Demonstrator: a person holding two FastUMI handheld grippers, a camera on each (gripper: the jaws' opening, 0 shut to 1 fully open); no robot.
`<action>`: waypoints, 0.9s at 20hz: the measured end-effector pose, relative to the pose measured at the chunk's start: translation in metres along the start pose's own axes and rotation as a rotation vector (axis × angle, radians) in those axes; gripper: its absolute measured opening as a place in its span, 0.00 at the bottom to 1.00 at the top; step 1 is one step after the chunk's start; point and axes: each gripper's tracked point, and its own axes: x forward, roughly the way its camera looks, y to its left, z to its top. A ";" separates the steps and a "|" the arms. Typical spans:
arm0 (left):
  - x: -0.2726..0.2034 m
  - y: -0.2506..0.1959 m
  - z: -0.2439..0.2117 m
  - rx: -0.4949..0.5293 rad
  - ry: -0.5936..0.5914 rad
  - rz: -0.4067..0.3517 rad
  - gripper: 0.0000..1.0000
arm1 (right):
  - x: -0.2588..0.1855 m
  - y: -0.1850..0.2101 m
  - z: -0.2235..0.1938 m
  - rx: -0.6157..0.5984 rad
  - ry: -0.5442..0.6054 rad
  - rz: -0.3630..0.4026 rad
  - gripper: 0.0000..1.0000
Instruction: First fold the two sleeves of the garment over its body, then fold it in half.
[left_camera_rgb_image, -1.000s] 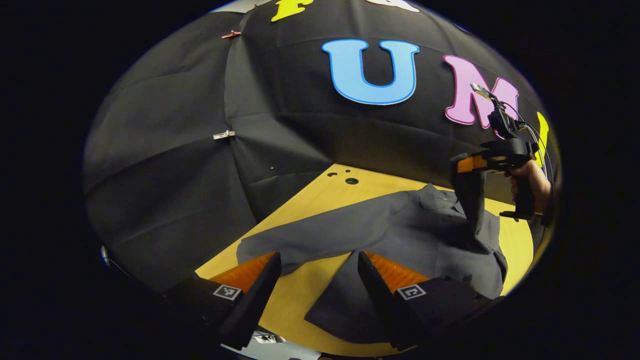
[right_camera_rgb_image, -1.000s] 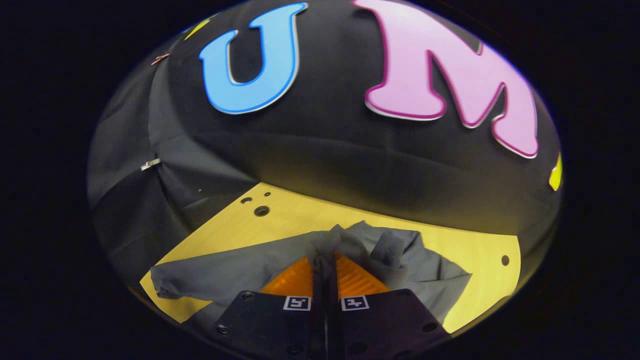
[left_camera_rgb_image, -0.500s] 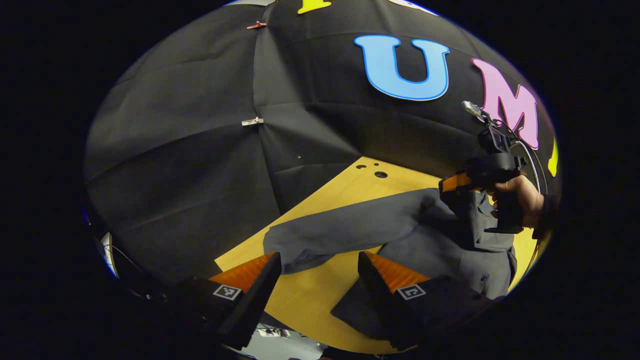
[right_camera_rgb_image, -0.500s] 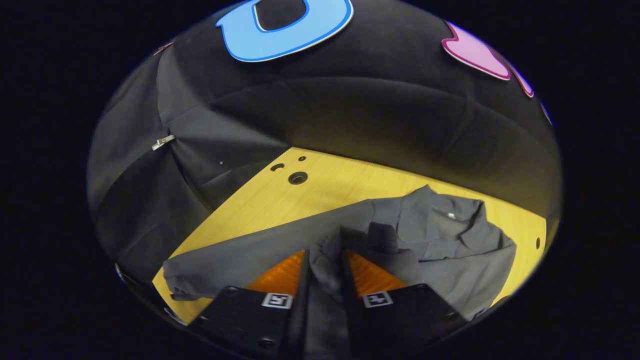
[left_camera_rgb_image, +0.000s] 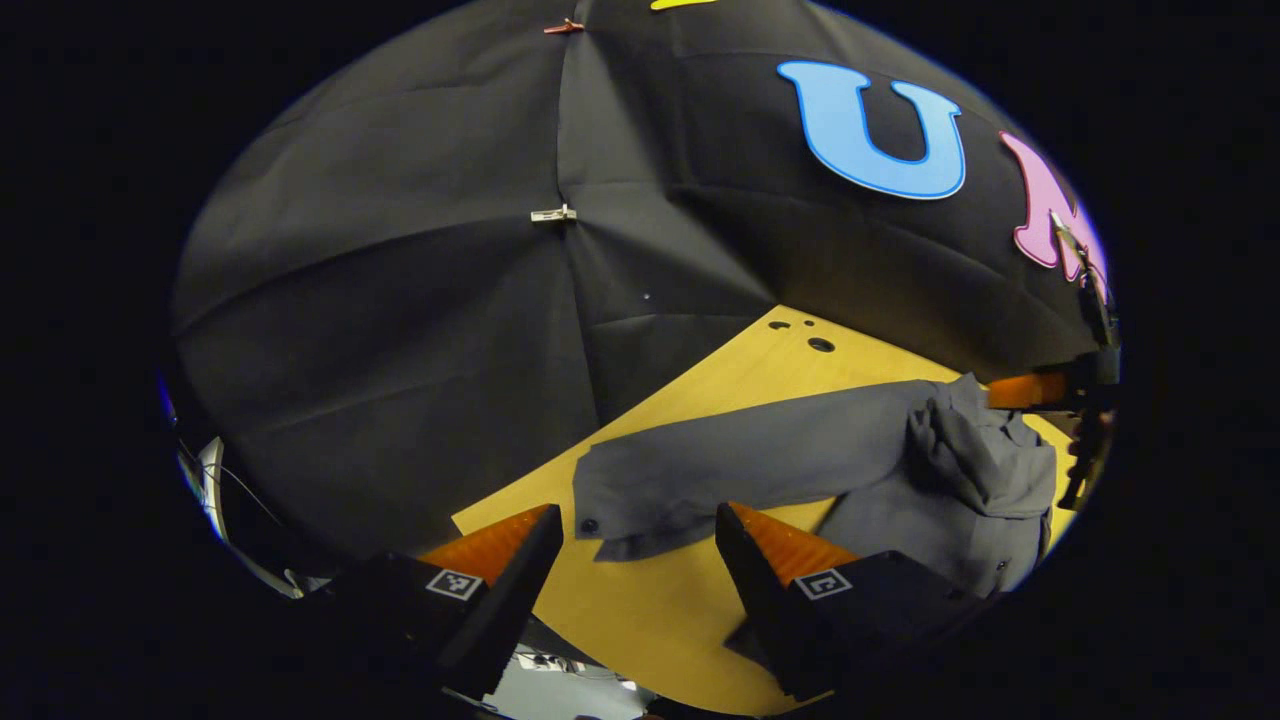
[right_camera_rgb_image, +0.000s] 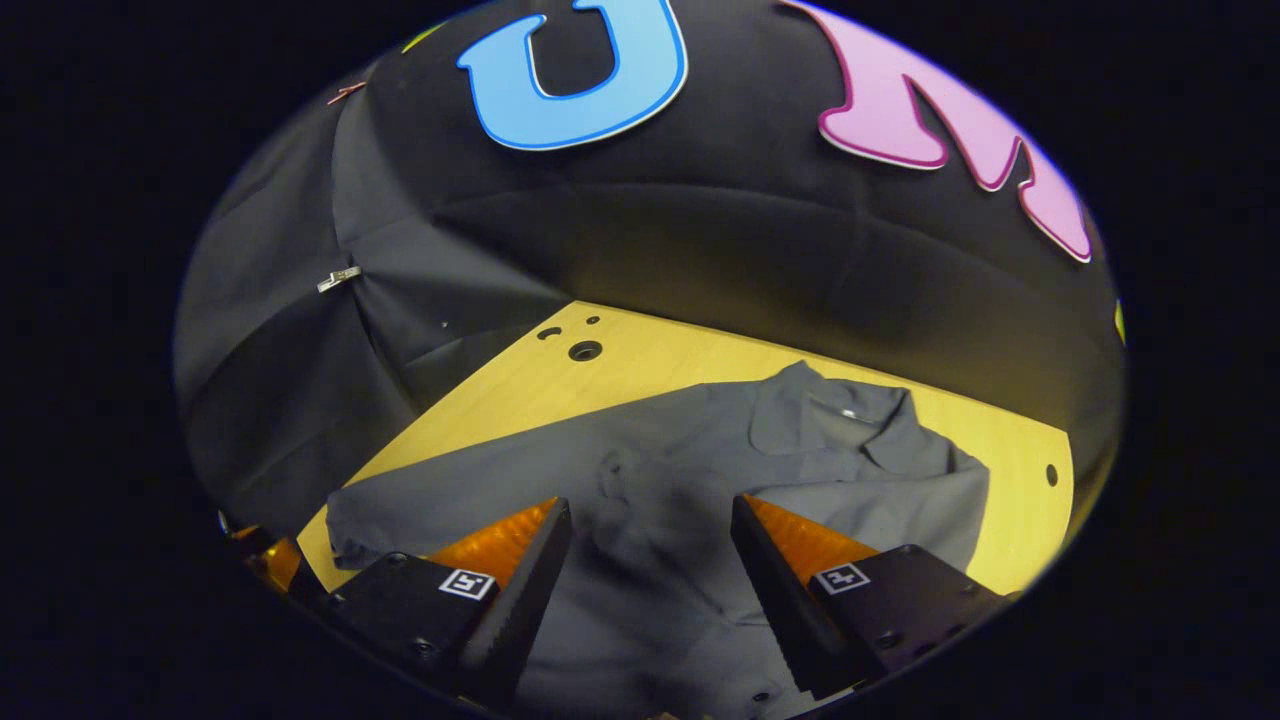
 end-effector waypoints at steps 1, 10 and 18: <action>0.011 0.002 0.000 -0.002 0.004 0.002 0.97 | -0.012 -0.008 -0.004 -0.005 0.003 -0.015 0.99; 0.101 0.027 -0.014 -0.018 0.091 0.011 0.97 | -0.111 -0.074 -0.034 0.114 -0.011 -0.164 0.99; 0.148 0.011 -0.022 -0.004 0.157 -0.001 0.97 | -0.167 -0.116 -0.078 0.214 -0.014 -0.312 0.99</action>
